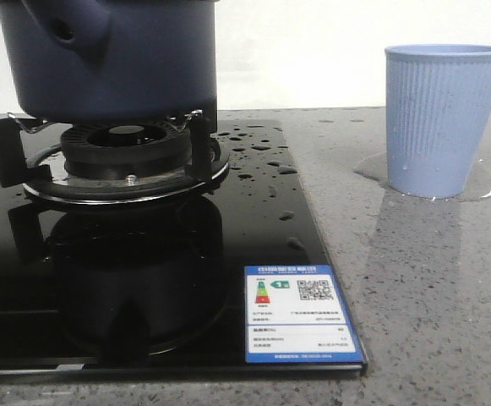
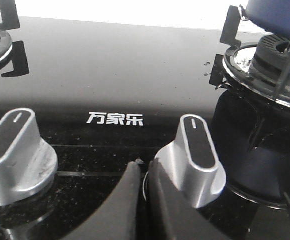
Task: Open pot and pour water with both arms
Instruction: 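Move the left gripper up to the blue knob of the pot lid, then grasp the lid knob with the left gripper and lift the lid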
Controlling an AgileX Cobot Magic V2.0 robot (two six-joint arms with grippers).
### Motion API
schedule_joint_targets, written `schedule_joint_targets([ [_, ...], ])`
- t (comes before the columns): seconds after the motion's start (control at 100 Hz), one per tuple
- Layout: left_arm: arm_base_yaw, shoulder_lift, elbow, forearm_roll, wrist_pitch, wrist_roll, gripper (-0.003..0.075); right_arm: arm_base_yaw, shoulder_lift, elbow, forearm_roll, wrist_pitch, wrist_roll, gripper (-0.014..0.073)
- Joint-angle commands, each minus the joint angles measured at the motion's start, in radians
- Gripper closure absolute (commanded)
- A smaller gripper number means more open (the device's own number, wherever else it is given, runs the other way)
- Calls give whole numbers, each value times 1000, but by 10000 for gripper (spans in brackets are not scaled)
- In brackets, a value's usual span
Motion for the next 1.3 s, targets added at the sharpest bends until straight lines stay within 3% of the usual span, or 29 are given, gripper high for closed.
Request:
schedule_joint_targets([
  [0.0,0,-23,30,1,-58,-10,740,-5,-17,11,-138,-125,-10,662],
  [0.12,0,-23,30,-85,-110,-10,740,-5,-17,11,-176,-360,-10,662],
  [0.23,0,-23,30,-454,-201,-10,740,-5,-17,11,-169,-534,-5,662],
  [0.3,0,-23,30,-681,-241,-10,740,-5,-17,11,-115,-623,79,662],
  [0.43,0,-23,28,-913,-297,-10,740,-5,-17,11,-9,-739,297,662],
  [0.51,0,-23,28,-1069,-286,-10,740,-5,-17,5,-4,-763,327,662],
  [0.65,0,-23,2,-1102,-253,15,740,-5,-17,-71,89,-582,363,662],
  [0.79,0,-21,-97,-1095,-148,238,740,-5,9,-186,96,-445,363,662],
  [0.89,0,14,-190,-1086,-61,370,740,-5,76,-285,126,-269,363,662],
  [1.11,0,271,-422,-860,223,395,739,9,306,-514,217,91,355,669],
  [1.29,-11,469,-599,-897,408,562,739,101,443,-663,439,299,220,669],
])
